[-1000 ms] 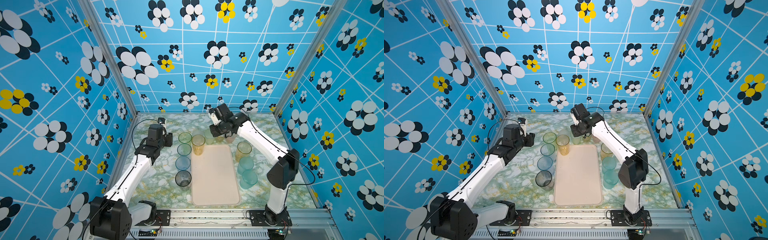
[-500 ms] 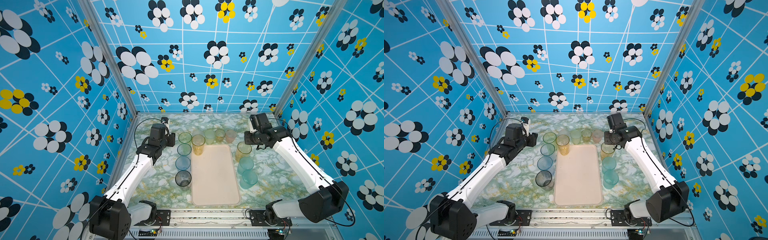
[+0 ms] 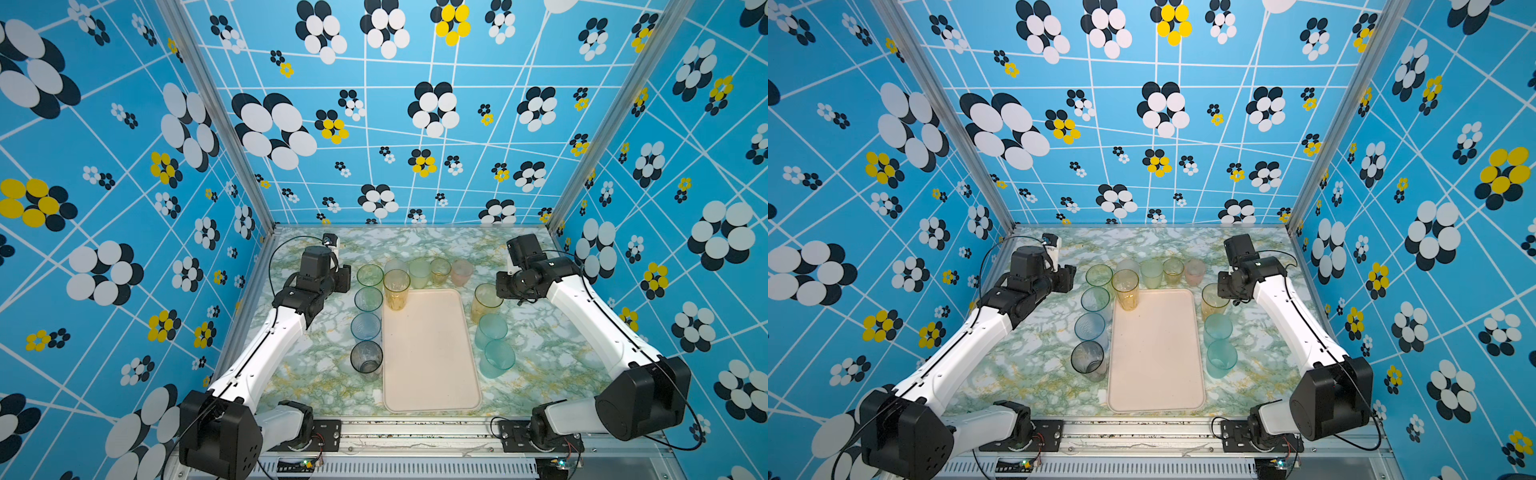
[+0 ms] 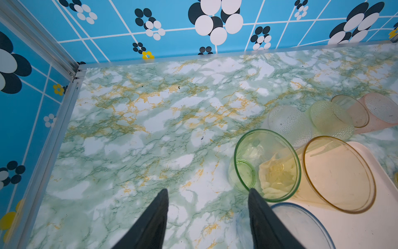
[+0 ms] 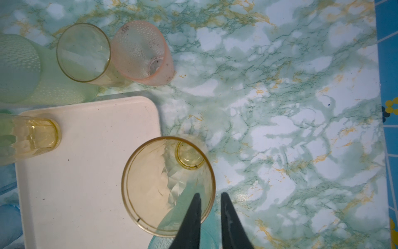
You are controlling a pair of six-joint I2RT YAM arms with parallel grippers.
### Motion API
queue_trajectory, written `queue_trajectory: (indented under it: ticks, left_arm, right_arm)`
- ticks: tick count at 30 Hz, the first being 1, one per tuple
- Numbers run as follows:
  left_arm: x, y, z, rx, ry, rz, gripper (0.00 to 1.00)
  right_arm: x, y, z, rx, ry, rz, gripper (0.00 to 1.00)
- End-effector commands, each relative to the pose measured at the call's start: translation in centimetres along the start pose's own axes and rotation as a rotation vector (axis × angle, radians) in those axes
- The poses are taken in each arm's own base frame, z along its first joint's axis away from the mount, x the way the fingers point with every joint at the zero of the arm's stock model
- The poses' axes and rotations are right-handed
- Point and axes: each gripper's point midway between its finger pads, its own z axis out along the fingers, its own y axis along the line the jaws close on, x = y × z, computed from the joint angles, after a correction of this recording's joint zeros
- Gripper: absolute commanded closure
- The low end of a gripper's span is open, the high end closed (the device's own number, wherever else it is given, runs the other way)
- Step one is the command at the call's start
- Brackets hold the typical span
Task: Place the glasses into the tray
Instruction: Pick up the glass from the middle-right of the table.
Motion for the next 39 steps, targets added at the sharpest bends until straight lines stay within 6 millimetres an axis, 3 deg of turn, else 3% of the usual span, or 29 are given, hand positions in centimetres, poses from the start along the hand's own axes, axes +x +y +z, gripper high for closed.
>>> queue_trajectory:
  ticks: [1, 30, 39]
  left_arm:
    - [-1.7, -0.3, -0.6, 0.009, -0.032, 0.003, 0.4]
    - [-1.8, -0.4, -0.4, 0.007, -0.028, 0.009, 0.4]
    - [-1.6, -0.4, -0.2, 0.007, -0.021, 0.01, 0.4]
  right_arm:
    - [0.7, 0.5, 0.9, -0.03, 0.041, 0.011, 0.81]
    - [1.7, -0.3, 2.8, -0.026, 0.091, 0.033, 0.81]
    - [2.1, -0.1, 3.6, -0.037, 0.118, 0.03, 0.85]
